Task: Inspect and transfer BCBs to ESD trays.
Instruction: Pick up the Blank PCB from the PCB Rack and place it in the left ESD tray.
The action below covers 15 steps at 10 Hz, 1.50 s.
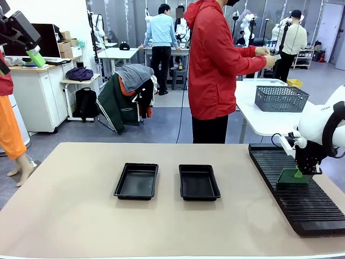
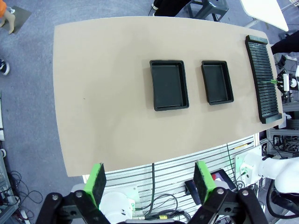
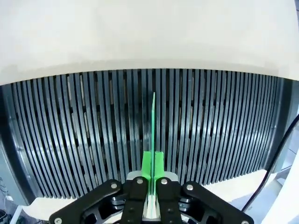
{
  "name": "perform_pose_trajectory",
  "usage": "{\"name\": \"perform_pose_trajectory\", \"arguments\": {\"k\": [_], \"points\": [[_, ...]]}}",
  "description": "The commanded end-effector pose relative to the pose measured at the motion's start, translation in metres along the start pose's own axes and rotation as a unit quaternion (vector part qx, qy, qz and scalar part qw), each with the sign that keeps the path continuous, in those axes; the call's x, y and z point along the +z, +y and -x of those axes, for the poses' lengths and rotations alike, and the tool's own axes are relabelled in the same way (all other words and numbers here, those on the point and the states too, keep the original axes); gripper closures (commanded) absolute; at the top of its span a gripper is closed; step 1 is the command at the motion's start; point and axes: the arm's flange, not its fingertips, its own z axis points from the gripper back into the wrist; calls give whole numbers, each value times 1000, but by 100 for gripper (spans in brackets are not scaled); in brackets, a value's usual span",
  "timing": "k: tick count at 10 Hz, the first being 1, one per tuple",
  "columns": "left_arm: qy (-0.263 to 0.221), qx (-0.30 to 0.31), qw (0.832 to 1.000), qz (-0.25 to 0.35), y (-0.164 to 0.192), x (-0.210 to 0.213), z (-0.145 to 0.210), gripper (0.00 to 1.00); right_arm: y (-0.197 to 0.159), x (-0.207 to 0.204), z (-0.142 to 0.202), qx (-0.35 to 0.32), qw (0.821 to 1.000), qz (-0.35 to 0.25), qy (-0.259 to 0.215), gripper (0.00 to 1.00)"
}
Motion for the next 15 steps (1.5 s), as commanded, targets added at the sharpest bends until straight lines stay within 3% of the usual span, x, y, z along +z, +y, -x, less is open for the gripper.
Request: {"name": "perform_pose_trajectory", "arguments": {"k": [1,6,10,15], "points": [[0,1,1000,0,0,0,1,0,2,40,3,3,1000,-4,15,99],[0,1,1000,0,0,0,1,0,3,165,-1,2,1000,-8,29,99],[0,1,1000,0,0,0,1,0,2,240,4,-7,1000,-17,4,99],[0,1,1000,0,0,0,1,0,0,274,16,-8,1000,-8,1,99]]}}
